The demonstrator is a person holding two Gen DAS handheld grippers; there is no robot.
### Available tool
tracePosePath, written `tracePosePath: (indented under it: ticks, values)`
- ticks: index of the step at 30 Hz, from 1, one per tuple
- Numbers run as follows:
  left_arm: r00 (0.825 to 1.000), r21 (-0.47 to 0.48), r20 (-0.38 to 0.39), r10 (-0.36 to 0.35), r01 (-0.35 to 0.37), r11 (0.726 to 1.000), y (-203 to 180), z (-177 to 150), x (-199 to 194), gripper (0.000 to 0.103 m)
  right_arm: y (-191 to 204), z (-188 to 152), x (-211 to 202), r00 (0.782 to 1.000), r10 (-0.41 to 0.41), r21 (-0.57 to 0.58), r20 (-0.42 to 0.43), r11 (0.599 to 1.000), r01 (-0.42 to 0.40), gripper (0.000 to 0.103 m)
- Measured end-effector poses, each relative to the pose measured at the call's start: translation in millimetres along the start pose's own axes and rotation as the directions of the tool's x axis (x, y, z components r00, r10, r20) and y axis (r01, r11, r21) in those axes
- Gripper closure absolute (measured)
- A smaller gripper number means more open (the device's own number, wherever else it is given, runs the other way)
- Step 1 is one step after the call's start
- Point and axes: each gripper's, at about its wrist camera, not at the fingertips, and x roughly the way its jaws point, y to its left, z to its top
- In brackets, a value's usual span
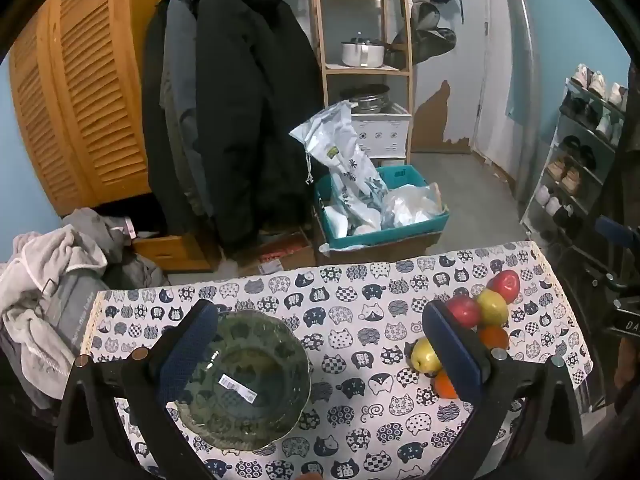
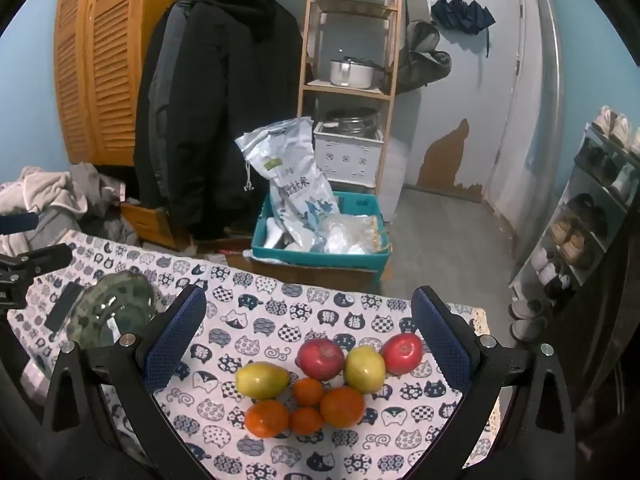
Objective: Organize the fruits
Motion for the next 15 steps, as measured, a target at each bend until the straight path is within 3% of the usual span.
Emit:
tracePosePath:
  ticks: [7,15]
  values:
    - [1.000,0.018,0.005,0.009,-0.009,1.000,-2.3,9.6,-2.7,0.000,0.6,0.2,-0.3,1.000,-0.002,-0.001,0.000,1.000,0.002,0.003]
    - [0.999,0.025,0.025,-0.040,0.039,0.999,-3.5,2.1,-4.2,0.000,-0.1,0.7,-0.6,1.000,0.001,0.001,-0.001,1.000,-0.001,0.003]
